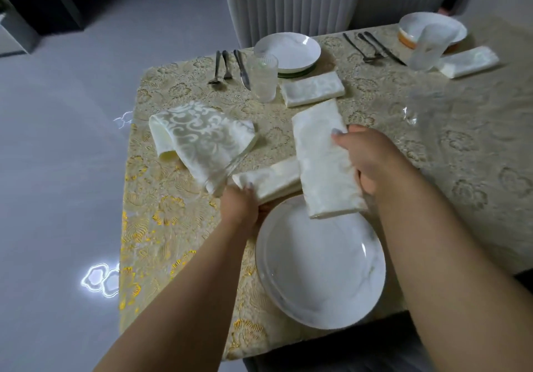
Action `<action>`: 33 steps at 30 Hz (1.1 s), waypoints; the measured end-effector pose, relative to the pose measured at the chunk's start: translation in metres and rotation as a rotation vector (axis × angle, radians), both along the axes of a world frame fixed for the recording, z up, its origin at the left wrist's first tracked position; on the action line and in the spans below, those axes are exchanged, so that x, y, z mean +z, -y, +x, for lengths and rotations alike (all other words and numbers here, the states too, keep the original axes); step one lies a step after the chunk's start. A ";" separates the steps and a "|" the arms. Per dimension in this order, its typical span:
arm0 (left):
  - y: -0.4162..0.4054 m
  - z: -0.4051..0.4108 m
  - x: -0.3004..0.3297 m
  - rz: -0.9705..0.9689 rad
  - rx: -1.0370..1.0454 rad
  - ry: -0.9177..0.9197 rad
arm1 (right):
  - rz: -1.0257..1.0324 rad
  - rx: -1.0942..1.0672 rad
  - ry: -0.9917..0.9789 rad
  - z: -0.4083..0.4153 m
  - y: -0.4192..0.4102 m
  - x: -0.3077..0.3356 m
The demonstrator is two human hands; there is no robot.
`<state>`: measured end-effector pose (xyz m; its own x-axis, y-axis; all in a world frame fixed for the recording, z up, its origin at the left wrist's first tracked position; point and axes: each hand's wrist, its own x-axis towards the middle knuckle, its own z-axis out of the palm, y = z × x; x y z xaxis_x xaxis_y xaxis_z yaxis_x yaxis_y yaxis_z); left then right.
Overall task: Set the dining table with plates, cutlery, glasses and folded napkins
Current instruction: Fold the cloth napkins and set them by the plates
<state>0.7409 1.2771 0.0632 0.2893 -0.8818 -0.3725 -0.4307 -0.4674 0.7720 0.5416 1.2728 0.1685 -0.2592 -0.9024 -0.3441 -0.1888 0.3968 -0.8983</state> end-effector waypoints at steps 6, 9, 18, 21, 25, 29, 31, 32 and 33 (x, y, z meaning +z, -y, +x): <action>-0.001 -0.003 0.009 -0.009 -0.071 0.245 | -0.033 -0.165 0.129 -0.029 -0.016 0.012; 0.001 -0.009 0.012 -0.023 -0.105 0.299 | -0.026 -0.187 0.150 -0.033 -0.023 0.009; 0.002 -0.008 0.031 -0.016 -0.135 0.667 | 0.035 -0.234 0.206 -0.030 -0.041 0.001; -0.005 -0.024 0.058 -0.354 -0.095 0.476 | 0.027 -0.263 0.273 -0.027 -0.047 0.005; -0.033 -0.066 0.090 -0.187 -0.203 -0.347 | 0.000 -0.324 0.249 -0.023 -0.056 0.014; -0.063 -0.093 0.112 0.034 -0.399 -0.746 | 0.015 -0.353 0.138 -0.023 -0.067 0.022; -0.073 -0.101 0.119 0.007 -0.447 -0.707 | 0.027 -0.349 0.072 -0.023 -0.075 0.028; -0.077 -0.103 0.123 -0.012 -0.482 -0.677 | 0.016 -0.362 0.053 -0.024 -0.079 0.028; -0.081 -0.103 0.126 -0.013 -0.520 -0.663 | 0.004 -0.372 0.051 -0.025 -0.083 0.030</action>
